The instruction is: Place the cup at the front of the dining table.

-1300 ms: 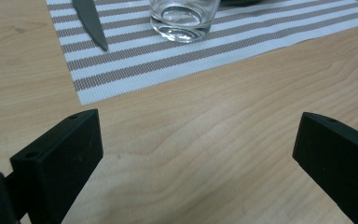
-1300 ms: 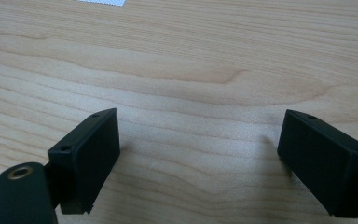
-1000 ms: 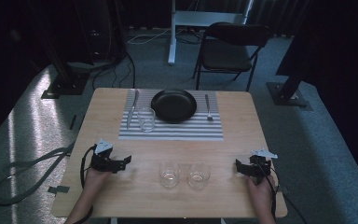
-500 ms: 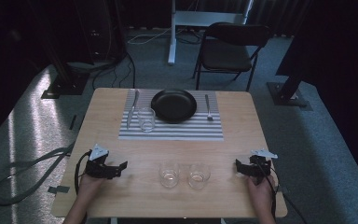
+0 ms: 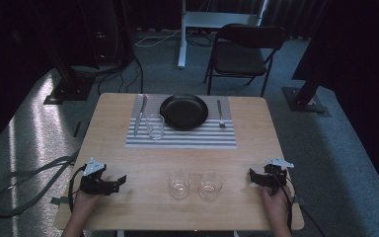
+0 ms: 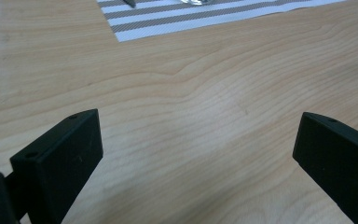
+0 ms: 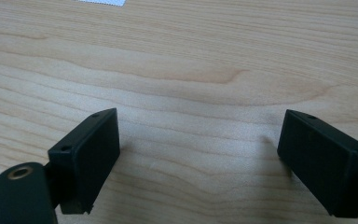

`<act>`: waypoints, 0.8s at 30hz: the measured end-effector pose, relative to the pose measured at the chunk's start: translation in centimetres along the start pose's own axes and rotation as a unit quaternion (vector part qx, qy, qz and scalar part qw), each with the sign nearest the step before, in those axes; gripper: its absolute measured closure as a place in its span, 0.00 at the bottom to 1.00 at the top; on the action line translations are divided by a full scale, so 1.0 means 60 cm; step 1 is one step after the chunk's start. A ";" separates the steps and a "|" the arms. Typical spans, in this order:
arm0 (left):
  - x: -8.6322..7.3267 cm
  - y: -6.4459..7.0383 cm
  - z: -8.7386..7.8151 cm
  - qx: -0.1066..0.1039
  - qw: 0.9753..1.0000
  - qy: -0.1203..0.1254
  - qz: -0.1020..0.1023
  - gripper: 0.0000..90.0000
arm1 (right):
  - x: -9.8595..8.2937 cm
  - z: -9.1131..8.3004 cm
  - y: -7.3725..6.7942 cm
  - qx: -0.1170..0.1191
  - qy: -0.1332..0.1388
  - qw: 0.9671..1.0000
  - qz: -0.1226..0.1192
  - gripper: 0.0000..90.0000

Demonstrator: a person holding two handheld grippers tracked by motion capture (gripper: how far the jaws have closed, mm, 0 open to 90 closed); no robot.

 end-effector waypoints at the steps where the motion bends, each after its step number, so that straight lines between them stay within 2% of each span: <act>1: -0.002 -0.001 -0.003 0.002 1.000 -0.001 0.001 0.02 | 0.000 0.000 0.000 0.000 0.000 1.000 0.000 0.14; 4: -0.009 -0.003 -0.009 0.006 1.000 -0.007 0.009 0.02 | 0.000 0.000 0.000 0.000 0.000 1.000 0.000 0.14; 21: -0.040 -0.020 -0.044 0.003 1.000 -0.014 0.000 0.02 | 0.000 0.000 0.000 0.000 0.000 1.000 0.000 0.14; 24: -0.049 -0.023 -0.049 0.003 1.000 -0.025 0.002 0.02 | 0.000 0.000 0.000 0.000 0.000 1.000 0.000 0.14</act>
Point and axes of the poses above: each handheld gripper's, and its own axes: z roughly forward along the jaws, x roughly out of its top, y roughly to its right, the point moved 7 cm from there along z, roughly forward along the jaws, and after that the axes turned 2 degrees about -x, right-handed, at the moved point
